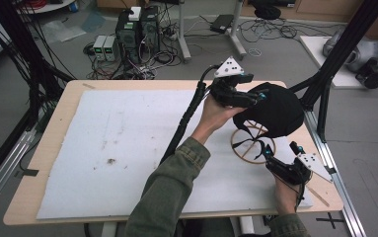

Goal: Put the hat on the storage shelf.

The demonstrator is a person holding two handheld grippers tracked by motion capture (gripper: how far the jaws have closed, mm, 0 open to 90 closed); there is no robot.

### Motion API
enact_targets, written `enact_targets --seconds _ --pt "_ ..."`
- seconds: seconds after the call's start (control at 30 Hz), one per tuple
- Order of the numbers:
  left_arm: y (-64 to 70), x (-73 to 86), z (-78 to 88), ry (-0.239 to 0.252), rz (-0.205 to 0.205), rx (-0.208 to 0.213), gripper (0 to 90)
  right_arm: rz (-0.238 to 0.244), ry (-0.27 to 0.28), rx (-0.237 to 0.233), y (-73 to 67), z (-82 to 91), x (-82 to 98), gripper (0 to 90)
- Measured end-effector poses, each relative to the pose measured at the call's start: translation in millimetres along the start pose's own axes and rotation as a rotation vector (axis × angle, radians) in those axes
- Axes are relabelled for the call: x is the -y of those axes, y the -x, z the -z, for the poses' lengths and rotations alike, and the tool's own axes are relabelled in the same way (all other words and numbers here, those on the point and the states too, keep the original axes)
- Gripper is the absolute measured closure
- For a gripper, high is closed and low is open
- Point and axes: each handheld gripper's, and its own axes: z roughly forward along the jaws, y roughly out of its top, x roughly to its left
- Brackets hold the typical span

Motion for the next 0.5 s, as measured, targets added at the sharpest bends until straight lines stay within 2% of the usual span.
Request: enact_targets --seconds 0.33,0.5 --pt "0.5 0.0 9.2 0.007 -0.021 -0.002 25.7 0.005 -0.004 0.001 -0.2 0.0 0.4 4.5" --pt "0.1 1.3 18.0 0.011 -0.031 -0.018 24.1 0.004 -0.004 0.001 -0.2 0.0 0.4 4.5"
